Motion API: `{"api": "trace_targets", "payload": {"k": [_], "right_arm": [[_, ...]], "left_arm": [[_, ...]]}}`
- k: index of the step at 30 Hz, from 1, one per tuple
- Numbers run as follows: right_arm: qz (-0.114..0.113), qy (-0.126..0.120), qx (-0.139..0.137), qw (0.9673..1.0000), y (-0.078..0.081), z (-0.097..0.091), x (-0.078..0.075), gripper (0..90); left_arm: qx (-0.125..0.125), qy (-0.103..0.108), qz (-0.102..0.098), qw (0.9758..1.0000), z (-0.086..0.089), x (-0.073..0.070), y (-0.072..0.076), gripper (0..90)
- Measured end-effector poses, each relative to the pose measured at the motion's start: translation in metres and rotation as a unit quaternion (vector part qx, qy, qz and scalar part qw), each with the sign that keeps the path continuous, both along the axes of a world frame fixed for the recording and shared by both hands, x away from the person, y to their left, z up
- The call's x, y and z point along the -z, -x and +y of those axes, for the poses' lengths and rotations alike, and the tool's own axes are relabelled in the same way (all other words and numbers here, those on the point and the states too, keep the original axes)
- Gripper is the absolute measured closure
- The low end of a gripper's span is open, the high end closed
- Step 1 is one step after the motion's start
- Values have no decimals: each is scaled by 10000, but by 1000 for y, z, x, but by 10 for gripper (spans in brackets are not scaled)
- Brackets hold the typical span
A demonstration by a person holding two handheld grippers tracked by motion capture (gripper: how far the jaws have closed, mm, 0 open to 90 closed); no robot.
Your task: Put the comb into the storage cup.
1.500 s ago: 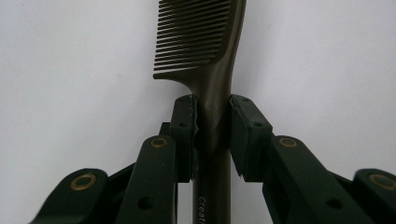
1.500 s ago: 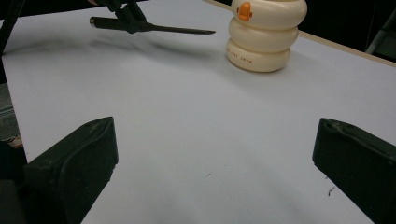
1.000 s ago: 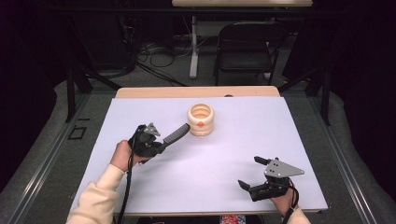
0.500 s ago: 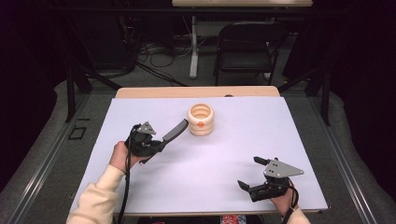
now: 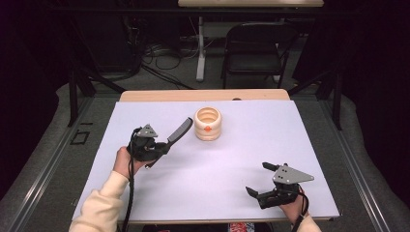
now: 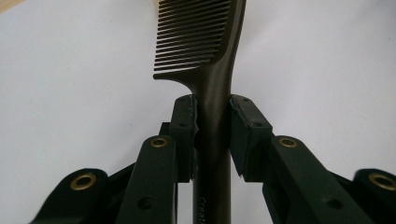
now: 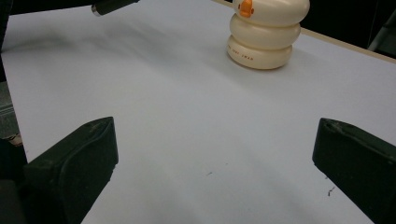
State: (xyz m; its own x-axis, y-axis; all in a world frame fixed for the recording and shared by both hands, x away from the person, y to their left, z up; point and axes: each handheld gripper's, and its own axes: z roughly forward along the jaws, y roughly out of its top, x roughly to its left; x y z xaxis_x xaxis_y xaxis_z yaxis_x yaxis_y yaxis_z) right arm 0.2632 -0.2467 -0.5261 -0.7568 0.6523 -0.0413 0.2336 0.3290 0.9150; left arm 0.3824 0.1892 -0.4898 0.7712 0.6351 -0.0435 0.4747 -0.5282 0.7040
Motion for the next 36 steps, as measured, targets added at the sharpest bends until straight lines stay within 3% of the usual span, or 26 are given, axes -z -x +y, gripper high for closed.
{"api": "trace_targets", "payload": {"k": [12, 36], "right_arm": [[13, 22, 9, 10000, 0, 0, 0, 0], [31, 24, 7, 10000, 0, 1, 1, 0]], "left_arm": [[-180, 264, -162, 9994, 1, 0, 0, 723], [-382, 543, -507, 9965, -9, -4, 0, 723]]}}
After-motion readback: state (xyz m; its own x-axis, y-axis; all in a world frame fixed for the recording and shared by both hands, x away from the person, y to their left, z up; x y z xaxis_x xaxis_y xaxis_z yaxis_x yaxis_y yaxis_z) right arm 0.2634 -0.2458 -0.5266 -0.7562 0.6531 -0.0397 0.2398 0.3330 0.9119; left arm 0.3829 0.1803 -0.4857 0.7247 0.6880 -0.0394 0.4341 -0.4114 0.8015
